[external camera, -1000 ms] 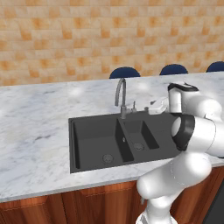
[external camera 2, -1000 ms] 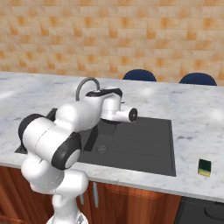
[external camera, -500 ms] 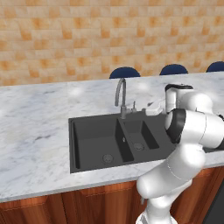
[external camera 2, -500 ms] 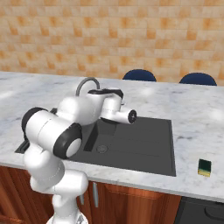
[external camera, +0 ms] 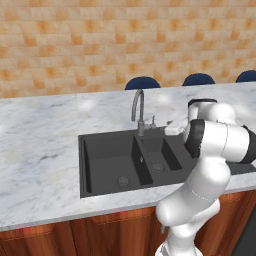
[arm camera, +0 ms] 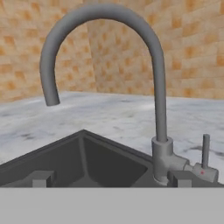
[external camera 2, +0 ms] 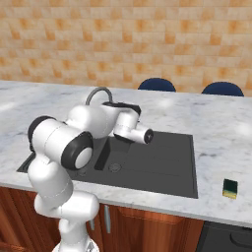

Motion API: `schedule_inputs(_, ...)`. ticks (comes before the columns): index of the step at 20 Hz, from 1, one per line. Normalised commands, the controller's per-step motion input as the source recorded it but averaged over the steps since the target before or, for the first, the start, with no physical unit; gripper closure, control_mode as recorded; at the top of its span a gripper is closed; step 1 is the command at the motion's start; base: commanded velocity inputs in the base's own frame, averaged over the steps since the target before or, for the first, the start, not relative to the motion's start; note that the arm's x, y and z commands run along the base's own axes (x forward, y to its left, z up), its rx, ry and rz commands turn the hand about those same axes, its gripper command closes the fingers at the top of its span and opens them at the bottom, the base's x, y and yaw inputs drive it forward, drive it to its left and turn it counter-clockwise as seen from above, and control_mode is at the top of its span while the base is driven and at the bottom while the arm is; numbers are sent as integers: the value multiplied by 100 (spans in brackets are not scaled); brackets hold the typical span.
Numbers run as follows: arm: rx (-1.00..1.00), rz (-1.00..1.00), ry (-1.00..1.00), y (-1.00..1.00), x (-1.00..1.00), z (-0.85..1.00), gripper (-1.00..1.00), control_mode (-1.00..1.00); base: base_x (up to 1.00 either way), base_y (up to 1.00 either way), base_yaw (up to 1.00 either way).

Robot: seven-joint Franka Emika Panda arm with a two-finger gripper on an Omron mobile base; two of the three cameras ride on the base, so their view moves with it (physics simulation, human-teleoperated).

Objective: Soak the sponge with water for a few seconds and then drop it inside the sink.

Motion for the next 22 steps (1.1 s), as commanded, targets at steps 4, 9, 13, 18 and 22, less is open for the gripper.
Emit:
schedule_inputs(4,2,0,0,1,14,-8,-100,-100,0,0,0)
schedule_inputs(9,0,0,-3,0,24,0,-100,-100,0,0,0)
schedule_inputs(13,0,0,-2,0,19,0,-100,-100,0,0,0)
schedule_inputs(18,0,0,0,0,17,-1,-100,-100,0,0,0)
schedule_inputs(22,0,0,-1,0,23,-3,-100,-100,0,0,0)
